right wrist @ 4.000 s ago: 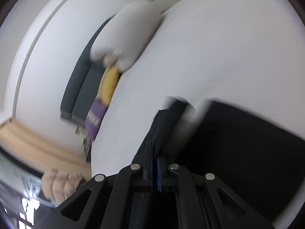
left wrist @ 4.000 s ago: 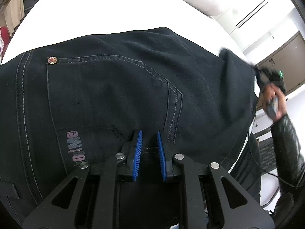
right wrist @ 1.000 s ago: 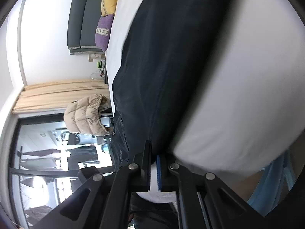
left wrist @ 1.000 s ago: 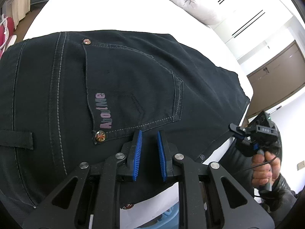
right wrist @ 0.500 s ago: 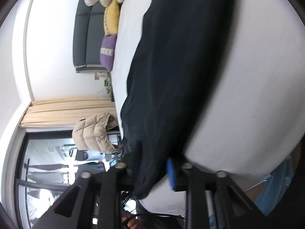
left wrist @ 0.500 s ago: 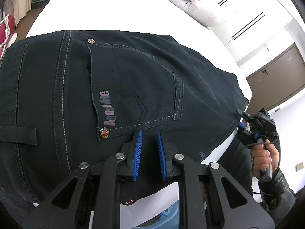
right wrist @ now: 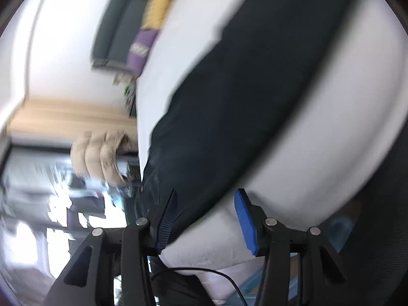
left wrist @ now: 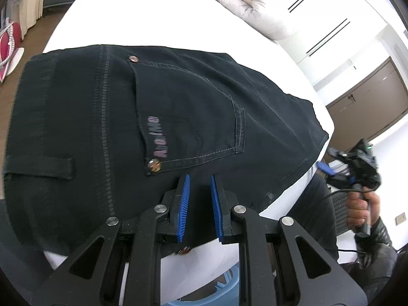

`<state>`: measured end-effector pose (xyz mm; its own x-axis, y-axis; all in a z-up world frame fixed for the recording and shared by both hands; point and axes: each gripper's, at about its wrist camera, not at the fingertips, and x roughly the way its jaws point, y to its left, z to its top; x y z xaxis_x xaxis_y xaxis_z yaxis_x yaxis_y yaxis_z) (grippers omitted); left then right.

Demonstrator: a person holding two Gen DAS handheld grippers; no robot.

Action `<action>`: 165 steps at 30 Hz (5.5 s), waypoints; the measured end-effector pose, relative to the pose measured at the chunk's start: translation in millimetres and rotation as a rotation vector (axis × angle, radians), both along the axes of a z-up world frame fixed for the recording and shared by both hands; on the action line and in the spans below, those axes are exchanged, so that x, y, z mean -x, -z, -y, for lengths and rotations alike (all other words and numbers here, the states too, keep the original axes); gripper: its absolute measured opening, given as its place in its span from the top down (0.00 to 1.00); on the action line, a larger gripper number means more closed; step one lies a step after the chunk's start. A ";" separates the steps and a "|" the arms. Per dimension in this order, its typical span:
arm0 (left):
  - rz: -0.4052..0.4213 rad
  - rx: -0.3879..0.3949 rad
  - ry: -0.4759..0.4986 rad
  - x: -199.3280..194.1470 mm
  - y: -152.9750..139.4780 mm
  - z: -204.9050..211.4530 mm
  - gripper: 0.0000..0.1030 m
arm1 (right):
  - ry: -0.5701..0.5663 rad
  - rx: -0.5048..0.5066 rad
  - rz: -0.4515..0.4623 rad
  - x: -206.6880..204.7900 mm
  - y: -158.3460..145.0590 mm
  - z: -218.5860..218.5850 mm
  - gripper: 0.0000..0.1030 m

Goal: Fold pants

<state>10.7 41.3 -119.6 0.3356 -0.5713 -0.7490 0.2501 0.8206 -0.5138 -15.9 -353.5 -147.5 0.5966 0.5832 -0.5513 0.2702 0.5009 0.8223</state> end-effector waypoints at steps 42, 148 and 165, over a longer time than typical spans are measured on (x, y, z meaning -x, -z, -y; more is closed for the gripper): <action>-0.071 0.016 -0.052 -132.6 34.3 41.2 0.91 | 0.283 -0.035 -0.039 -153.3 59.8 147.8 1.00; -0.151 0.109 -0.035 -105.5 27.7 106.3 0.94 | 0.513 0.180 0.113 -14.4 -33.1 207.9 0.89; -0.173 0.290 -0.065 -99.8 10.7 106.3 0.06 | -0.322 1.108 0.110 -66.7 -24.6 -89.0 0.89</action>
